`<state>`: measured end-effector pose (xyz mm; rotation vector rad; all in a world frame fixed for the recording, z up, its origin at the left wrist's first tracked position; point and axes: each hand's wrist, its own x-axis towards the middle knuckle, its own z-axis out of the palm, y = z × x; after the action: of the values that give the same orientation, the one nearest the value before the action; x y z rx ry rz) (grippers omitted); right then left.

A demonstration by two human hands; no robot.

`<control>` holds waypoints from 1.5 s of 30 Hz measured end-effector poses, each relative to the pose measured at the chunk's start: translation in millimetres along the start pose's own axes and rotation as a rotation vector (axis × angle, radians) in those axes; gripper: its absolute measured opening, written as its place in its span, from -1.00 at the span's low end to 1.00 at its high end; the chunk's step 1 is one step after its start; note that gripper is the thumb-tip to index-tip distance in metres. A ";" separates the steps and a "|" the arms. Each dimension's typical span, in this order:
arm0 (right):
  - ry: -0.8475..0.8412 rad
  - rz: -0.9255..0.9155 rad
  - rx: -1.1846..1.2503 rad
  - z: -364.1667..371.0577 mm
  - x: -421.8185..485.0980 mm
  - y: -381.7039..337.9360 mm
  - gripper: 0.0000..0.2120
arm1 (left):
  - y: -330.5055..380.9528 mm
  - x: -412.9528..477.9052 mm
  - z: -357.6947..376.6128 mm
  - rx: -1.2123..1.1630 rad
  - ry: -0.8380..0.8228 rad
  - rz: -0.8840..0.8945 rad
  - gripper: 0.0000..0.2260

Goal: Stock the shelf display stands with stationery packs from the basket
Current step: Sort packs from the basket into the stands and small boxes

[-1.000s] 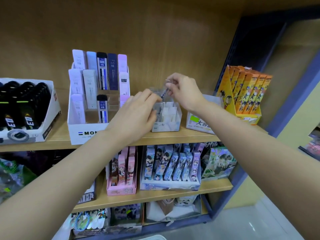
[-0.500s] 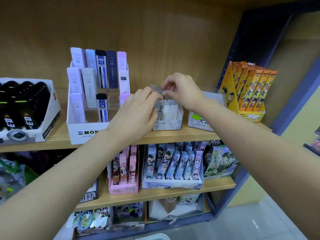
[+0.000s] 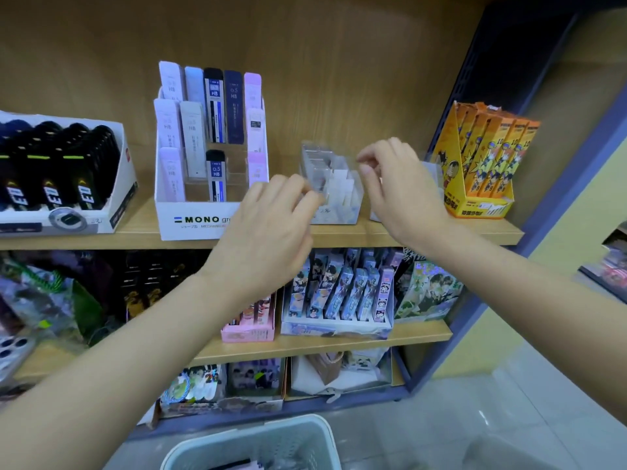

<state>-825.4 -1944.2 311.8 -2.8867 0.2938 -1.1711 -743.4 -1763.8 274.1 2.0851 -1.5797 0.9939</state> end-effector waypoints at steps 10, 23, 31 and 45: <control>-0.307 -0.086 -0.032 44.0 -156.7 -7.8 -0.82 | 7.4 -134.2 32.5 -0.096 -0.213 -0.044 -0.82; -1.237 0.269 0.407 214.6 -360.7 -68.5 -0.69 | 2.7 -352.9 133.6 -0.250 -0.687 -0.624 -0.71; -1.432 0.534 0.459 268.4 -415.6 -89.3 -0.38 | 26.6 -384.6 164.8 -0.463 -0.688 -1.021 -0.64; -1.411 0.410 0.098 318.1 -429.5 -98.5 -0.63 | 30.7 -388.3 173.5 -0.457 -0.581 -1.065 -0.59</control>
<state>-890.4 -1789.6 -205.2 -2.5669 0.6269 0.8874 -768.8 -1614.0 -124.3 2.4217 -0.5274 -0.3235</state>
